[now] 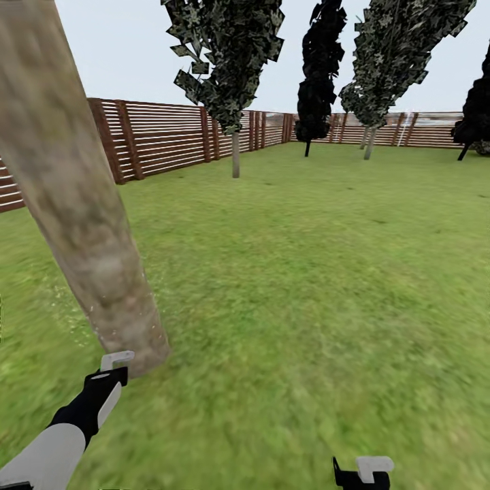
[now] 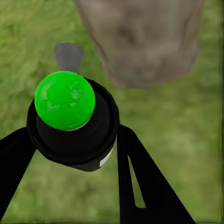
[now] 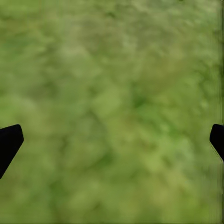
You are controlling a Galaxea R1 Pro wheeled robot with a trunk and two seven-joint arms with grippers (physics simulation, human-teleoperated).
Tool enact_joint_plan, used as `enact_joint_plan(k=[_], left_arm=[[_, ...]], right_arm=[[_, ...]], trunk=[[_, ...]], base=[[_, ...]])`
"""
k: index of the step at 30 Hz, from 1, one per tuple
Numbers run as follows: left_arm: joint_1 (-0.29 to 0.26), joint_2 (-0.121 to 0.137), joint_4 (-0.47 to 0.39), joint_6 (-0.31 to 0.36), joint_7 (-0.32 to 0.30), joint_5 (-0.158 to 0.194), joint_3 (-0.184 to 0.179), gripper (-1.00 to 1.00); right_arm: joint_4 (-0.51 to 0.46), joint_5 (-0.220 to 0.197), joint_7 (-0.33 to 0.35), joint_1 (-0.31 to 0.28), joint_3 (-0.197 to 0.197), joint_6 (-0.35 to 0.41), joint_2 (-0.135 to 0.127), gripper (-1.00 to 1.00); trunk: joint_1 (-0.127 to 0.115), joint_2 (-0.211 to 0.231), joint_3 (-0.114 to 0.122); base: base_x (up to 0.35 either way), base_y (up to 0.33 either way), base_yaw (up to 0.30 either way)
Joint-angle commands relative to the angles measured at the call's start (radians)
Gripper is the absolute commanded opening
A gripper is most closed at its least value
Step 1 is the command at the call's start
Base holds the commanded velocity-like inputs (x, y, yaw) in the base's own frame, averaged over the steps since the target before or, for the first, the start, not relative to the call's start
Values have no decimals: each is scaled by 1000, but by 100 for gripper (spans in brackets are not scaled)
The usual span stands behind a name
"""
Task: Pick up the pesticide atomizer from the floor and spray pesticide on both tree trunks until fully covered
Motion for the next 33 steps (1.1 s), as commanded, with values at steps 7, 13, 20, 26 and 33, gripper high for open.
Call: enact_joint_plan(k=[7, 13, 20, 26, 33], left_arm=[[0, 1, 15, -98, 5, -1, 1, -100], [0, -8, 1, -104, 4, 0, -1, -100], [-9, -8, -59, -71, -5, -5, -10, -100], [-56, -30, -214, 168, -15, -5, -24, -100], [-137, -1, -228, 258, -54, -8, -25, -100]], right_arm=[[0, 0, 0, 0, 0, 0, 0, 100], [1, 0, 0, 0, 0, 0, 0, 100], [1, 0, 0, 0, 0, 0, 0, 100], [1, 0, 0, 0, -1, 0, -1, 100], [0, 0, 0, 0, -1, 0, 0, 100]], trunk=[[0, 0, 0], [0, 0, 0], [0, 0, 0], [0, 0, 0], [0, 0, 0]], base=[[9, -272, 253], [114, -272, 278], [24, -97, 278], [0, 0, 50], [0, 0, 43]])
